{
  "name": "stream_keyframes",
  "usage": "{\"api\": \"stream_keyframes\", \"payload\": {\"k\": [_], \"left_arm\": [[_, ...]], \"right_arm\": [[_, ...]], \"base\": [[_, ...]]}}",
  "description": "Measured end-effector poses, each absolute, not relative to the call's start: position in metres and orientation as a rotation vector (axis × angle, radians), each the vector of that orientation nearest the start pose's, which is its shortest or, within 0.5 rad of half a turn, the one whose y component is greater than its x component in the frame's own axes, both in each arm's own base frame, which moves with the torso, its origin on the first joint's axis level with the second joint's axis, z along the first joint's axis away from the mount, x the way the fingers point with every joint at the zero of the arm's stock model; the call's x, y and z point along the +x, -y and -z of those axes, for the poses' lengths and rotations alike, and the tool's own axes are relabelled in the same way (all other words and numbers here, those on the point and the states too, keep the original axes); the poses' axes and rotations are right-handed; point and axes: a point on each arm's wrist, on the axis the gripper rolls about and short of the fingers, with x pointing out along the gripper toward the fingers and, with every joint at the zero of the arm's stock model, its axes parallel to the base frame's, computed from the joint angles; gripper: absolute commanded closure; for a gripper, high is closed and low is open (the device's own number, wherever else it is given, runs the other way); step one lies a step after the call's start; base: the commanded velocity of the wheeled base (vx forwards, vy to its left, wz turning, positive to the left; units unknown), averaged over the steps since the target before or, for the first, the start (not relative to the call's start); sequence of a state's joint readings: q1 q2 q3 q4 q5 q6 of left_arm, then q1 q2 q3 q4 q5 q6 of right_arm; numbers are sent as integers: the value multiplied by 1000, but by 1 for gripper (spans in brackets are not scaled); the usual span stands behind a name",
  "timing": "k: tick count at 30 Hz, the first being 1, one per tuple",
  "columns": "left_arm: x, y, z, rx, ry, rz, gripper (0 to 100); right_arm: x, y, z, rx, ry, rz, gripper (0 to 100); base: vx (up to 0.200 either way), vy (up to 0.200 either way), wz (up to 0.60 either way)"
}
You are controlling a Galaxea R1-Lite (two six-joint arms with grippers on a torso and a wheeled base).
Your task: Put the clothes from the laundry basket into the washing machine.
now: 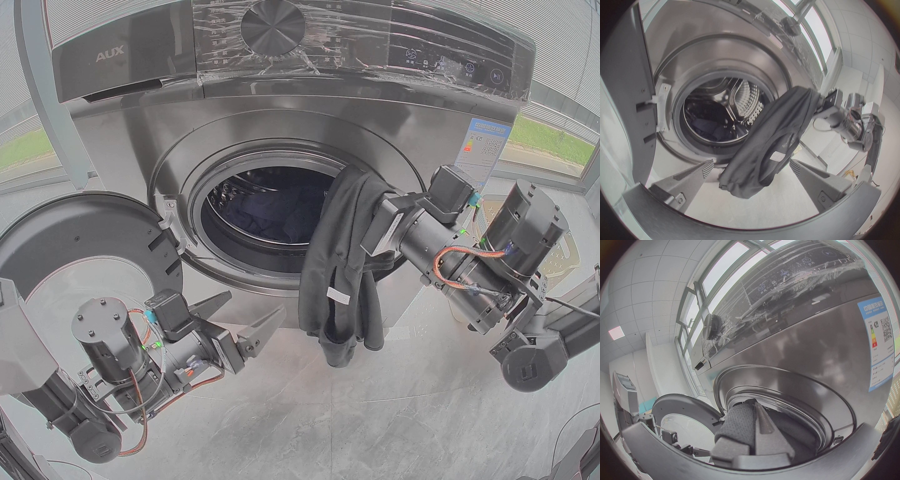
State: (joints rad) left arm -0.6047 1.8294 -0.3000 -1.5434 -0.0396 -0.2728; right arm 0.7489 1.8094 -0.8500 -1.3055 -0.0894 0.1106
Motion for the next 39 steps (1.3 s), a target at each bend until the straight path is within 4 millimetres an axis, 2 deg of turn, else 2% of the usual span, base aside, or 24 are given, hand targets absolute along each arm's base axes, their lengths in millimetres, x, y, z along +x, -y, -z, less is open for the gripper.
{"api": "stream_keyframes", "payload": {"k": [11,21,27,39], "left_arm": [[200,156,-90,-214,-222,730,0],[189,170,-76,-173,-284,801,0],[196,174,-65,-145,-310,791,0],[226,181,-43,-110,-321,744,0]], "right_arm": [[243,-222,-235,261,308,-658,100],[253,-233,-240,276,334,-661,100],[256,-238,-240,280,338,-665,100],[253,-243,-238,284,331,-681,100]], "base": [[0,0,0],[0,0,0],[0,0,0],[0,0,0]]}}
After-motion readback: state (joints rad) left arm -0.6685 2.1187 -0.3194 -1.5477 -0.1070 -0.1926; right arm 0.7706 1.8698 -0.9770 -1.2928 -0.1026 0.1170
